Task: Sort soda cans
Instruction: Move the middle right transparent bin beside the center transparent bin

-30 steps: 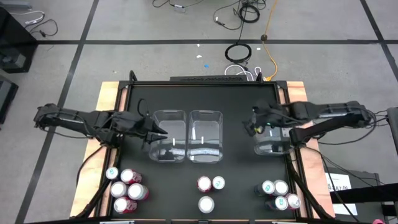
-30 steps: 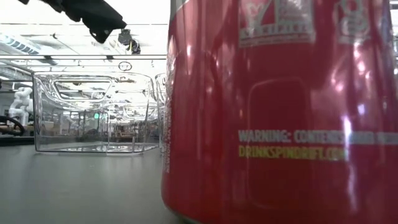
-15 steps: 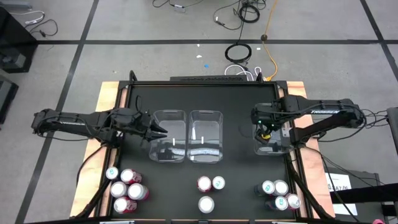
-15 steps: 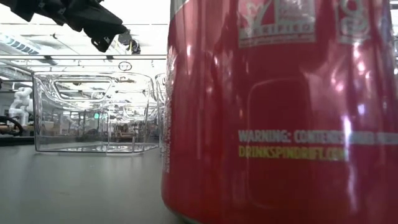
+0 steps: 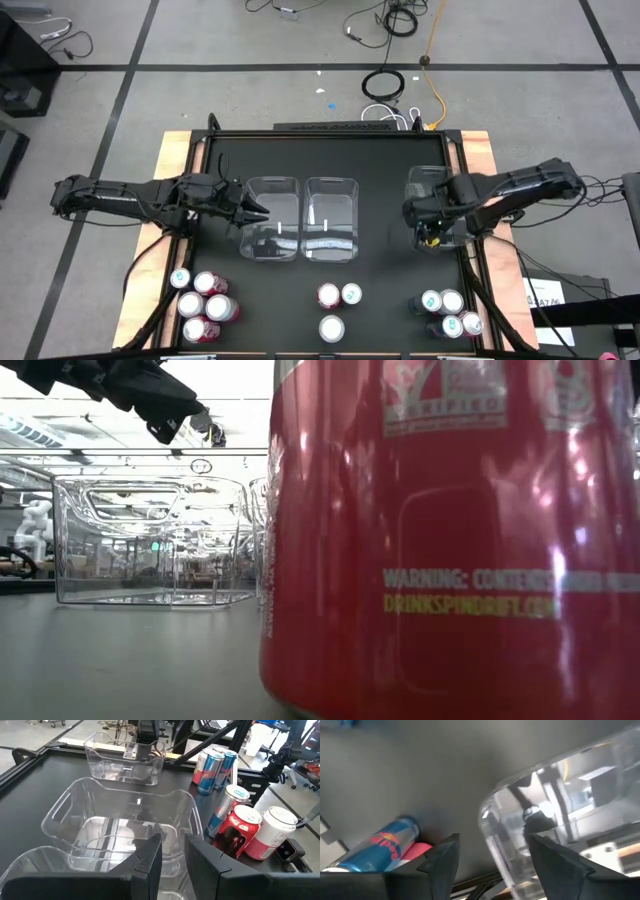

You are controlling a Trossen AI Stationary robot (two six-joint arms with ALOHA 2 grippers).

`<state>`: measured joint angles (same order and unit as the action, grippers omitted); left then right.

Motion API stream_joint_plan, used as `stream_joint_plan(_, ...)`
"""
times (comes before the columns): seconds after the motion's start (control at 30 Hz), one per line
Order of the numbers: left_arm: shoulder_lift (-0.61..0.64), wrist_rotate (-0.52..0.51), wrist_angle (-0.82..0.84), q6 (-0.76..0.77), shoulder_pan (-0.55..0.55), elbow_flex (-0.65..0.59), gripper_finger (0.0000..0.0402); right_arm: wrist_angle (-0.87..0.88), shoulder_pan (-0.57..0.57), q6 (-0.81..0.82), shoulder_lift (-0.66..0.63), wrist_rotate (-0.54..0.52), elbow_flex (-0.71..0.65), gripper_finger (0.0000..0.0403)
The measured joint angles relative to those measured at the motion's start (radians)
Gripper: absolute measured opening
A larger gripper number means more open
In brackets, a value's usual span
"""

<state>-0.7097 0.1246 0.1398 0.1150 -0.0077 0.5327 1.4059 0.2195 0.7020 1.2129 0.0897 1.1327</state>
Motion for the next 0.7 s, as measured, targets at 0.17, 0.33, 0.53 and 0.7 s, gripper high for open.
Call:
stream_joint_plan(0.17, 0.000, 0.000, 0.000, -0.017, 0.000, 0.000, 0.0093, -0.110, 0.052, 0.052, -0.005, 0.017, -0.051, 0.0221)
stream_joint_plan(0.33, 0.000, 0.000, 0.000, -0.019, 0.004, 0.000, 0.0093, -0.161, 0.090, 0.080, -0.002, 0.017, -0.108, 0.0221)
stream_joint_plan(0.53, 0.000, 0.000, 0.000, -0.019, 0.004, 0.000, 0.0093, -0.178, 0.119, 0.124, -0.002, 0.014, -0.174, 0.0221)
stream_joint_plan(0.7, 0.000, 0.000, 0.000, -0.018, 0.003, 0.000, 0.0093, -0.215, 0.131, 0.124, 0.002, 0.013, -0.232, 0.0216)
